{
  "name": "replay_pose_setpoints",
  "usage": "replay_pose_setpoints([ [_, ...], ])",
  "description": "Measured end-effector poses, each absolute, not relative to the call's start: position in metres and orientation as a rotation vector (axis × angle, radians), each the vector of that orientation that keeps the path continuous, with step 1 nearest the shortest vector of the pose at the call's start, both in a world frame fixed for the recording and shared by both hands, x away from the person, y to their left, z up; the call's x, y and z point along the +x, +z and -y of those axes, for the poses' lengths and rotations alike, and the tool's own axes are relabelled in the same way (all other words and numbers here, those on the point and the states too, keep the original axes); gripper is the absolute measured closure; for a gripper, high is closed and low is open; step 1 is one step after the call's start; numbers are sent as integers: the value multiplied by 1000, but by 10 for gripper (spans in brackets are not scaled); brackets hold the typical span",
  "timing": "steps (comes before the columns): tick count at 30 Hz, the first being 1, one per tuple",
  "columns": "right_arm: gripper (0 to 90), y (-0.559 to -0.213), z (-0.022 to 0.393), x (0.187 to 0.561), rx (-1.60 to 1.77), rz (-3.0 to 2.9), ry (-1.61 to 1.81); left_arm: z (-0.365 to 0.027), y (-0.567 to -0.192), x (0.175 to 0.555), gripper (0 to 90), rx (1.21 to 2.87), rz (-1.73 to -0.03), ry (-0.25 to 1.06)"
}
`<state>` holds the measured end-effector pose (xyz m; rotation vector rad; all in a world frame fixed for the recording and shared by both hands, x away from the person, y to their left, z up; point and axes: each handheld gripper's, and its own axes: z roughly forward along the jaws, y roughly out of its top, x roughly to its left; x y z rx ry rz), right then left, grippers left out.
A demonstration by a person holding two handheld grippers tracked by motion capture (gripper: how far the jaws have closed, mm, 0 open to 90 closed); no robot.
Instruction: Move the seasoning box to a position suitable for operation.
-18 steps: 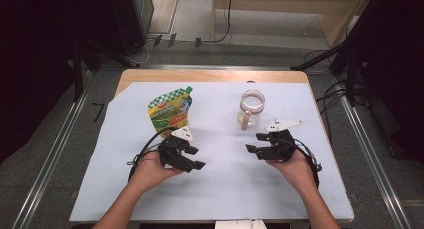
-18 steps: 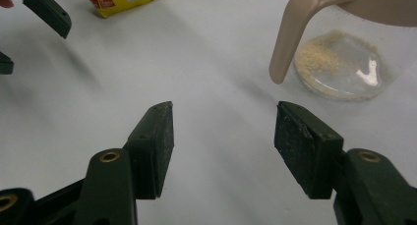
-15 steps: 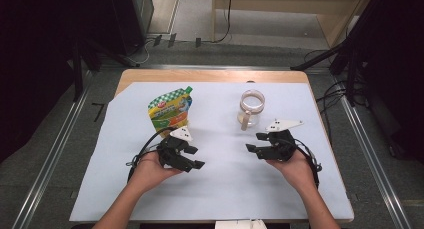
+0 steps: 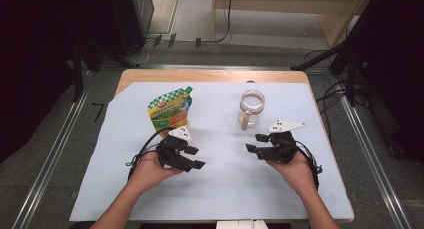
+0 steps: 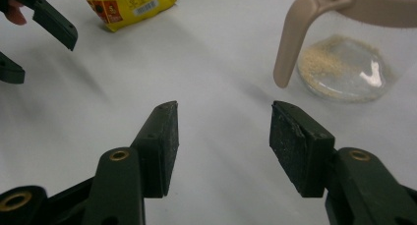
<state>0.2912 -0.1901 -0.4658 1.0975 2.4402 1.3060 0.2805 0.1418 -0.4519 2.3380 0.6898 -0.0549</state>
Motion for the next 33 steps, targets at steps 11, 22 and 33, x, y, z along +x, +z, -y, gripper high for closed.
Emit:
replay_pose_setpoints([
  [11, 455, -467, 193, 292, 1075, -2416, 1253, -144, -448, 283, 429, 2299, -707, -40],
  [22, 452, -464, 197, 297, 1080, -2355, 1251, -149, -447, 284, 422, 2278, -715, -38],
  [33, 417, -470, 209, 326, 1196, -2267, 1229, -149, -446, 283, 418, 2276, -708, -35],
])
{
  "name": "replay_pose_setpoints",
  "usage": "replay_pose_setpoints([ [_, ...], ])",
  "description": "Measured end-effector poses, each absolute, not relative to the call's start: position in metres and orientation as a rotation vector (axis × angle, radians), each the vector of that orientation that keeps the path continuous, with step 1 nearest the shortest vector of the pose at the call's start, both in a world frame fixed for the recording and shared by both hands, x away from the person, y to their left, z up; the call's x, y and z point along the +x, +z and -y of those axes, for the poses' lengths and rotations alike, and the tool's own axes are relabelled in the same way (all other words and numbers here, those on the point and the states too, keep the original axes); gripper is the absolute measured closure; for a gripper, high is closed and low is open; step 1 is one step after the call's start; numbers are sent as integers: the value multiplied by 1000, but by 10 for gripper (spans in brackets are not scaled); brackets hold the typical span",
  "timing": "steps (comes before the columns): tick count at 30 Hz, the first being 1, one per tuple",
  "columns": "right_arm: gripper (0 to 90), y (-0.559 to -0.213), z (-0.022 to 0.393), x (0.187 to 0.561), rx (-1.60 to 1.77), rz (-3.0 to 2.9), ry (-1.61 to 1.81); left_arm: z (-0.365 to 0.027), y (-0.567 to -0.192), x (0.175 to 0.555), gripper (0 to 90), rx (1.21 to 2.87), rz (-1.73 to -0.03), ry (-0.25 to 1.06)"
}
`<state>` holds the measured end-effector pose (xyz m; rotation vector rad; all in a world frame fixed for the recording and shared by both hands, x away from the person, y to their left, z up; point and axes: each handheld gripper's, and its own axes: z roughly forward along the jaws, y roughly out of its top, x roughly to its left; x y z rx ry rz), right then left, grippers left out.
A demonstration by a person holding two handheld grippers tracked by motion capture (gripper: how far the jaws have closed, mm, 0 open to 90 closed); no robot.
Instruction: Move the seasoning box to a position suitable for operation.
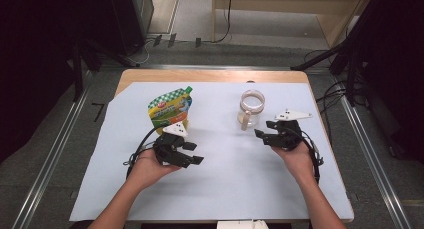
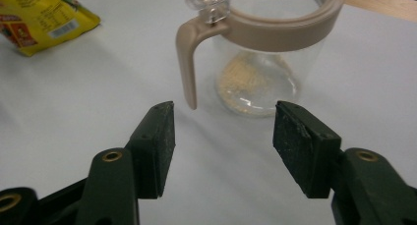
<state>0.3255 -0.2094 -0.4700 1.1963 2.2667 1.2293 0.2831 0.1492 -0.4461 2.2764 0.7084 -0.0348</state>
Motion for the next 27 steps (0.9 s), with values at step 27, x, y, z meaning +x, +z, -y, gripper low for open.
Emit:
replay_pose_setpoints([
  [27, 261, -492, 201, 386, 1242, -2252, 1231, -165, -446, 275, 413, 2272, -757, -12],
])
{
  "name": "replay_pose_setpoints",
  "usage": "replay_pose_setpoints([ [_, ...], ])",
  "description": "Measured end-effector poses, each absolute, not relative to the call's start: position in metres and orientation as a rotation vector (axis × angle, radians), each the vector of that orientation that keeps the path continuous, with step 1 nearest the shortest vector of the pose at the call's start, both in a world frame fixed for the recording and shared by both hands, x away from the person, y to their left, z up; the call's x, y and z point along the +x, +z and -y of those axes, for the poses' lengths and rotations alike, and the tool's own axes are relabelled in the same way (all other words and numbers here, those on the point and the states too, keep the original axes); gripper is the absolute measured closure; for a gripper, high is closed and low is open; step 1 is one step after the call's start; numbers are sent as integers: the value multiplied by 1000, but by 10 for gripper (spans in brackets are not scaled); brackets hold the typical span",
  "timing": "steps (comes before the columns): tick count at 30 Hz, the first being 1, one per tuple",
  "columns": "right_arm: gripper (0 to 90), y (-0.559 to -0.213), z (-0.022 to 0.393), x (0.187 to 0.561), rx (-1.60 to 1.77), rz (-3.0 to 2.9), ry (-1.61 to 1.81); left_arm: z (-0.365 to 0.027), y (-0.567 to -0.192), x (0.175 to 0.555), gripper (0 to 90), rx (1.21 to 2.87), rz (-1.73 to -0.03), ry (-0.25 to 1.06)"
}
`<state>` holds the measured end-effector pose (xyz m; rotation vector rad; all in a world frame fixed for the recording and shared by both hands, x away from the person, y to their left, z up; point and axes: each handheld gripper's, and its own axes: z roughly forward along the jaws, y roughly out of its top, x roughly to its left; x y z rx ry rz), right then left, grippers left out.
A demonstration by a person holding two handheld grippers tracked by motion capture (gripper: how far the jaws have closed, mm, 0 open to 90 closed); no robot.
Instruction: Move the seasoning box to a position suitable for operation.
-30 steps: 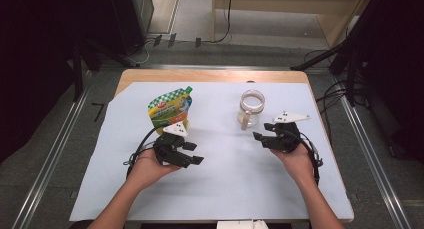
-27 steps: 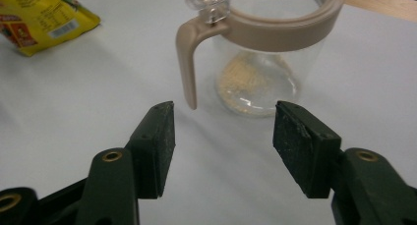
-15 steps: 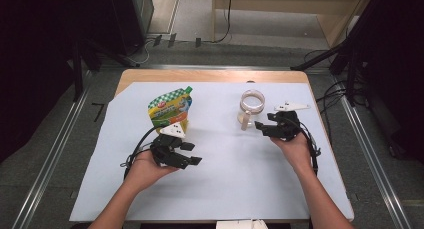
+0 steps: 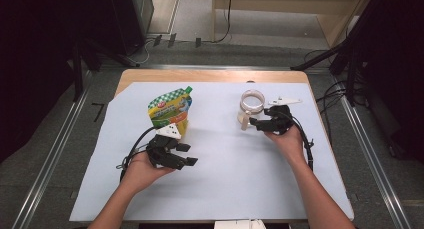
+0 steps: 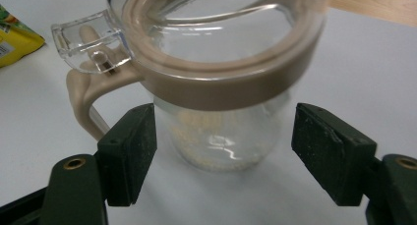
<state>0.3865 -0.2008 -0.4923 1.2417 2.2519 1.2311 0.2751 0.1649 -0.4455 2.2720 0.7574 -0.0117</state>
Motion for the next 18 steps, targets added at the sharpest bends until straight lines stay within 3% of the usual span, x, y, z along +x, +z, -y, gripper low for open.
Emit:
replay_pose_setpoints([
  [9, 135, -511, 189, 400, 1219, -2233, 1271, -166, -447, 272, 411, 2282, -766, -15],
  [18, 107, -518, 179, 407, 1201, -2180, 1308, -162, -449, 270, 410, 2285, -756, -32],
])
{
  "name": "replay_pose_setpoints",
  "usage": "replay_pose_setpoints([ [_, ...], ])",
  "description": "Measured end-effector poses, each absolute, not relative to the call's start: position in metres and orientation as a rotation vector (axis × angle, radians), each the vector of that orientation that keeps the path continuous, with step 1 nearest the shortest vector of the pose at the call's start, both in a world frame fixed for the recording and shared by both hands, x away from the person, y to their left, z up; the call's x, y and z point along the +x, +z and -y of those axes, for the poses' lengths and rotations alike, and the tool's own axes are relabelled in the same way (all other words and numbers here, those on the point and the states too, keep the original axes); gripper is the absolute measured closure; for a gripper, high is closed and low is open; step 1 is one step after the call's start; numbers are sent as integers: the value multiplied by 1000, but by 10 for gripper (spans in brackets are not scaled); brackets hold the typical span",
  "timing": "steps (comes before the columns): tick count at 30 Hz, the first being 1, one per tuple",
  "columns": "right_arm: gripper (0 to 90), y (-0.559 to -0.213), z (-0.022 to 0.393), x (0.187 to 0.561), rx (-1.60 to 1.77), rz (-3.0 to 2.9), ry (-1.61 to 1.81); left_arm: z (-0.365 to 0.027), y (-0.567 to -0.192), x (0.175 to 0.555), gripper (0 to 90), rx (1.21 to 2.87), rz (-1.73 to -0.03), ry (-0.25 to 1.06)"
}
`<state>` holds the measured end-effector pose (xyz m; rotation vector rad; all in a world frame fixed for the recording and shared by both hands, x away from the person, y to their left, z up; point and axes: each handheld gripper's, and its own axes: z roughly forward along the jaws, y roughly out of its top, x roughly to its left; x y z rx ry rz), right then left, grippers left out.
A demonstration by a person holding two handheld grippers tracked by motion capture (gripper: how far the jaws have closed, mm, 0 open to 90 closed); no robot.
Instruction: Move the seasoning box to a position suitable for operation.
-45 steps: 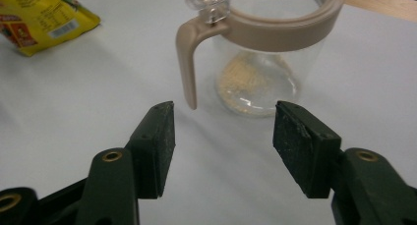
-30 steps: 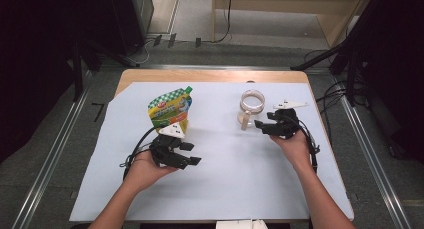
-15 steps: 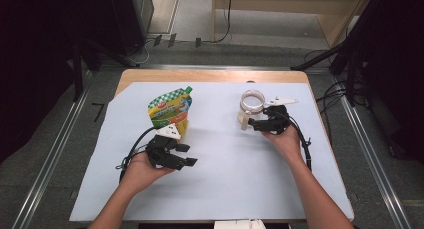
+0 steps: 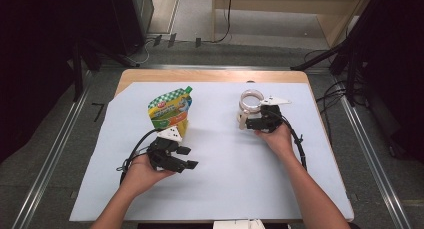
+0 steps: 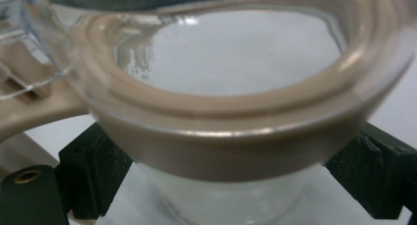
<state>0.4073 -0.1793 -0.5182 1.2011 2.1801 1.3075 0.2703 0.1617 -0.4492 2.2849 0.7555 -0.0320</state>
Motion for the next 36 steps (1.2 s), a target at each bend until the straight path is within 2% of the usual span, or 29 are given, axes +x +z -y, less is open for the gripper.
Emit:
replay_pose_setpoints([
  [36, 123, -517, 167, 408, 1153, -2136, 1284, -160, -452, 273, 403, 2284, -761, -45],
])
